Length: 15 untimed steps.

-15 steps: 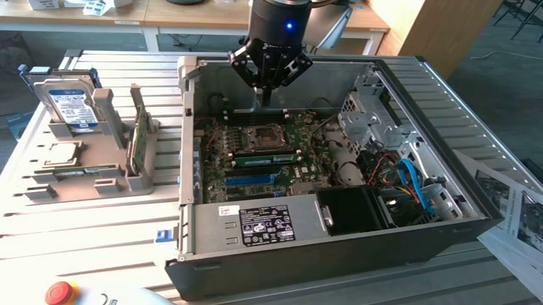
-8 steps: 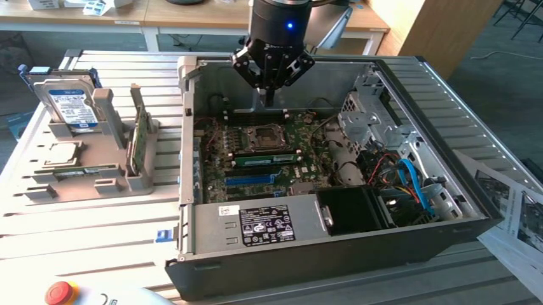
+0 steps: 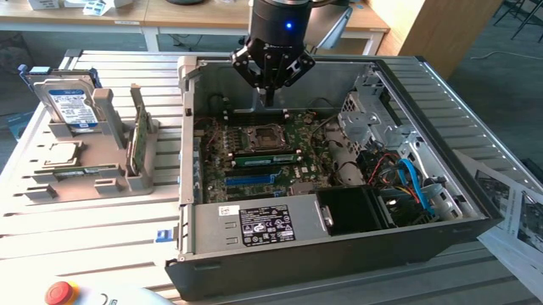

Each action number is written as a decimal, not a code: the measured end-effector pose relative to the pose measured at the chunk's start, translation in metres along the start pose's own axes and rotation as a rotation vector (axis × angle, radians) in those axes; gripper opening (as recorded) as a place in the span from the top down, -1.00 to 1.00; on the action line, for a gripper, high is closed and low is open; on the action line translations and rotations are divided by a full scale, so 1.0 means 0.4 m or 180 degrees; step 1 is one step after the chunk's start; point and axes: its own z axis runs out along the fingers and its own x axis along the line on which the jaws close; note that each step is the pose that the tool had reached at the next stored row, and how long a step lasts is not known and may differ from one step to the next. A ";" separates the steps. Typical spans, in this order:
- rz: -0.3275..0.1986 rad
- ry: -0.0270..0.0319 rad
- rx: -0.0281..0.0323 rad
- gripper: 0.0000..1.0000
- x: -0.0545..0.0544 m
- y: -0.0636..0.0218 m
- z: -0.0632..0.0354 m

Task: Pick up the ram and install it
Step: 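Press down the ram until it locks into place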

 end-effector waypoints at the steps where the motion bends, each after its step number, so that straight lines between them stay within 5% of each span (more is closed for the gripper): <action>1: 0.0003 0.0000 0.0000 0.79 0.000 0.000 0.000; 15: 0.0004 0.0003 0.0000 0.79 0.000 0.000 0.000</action>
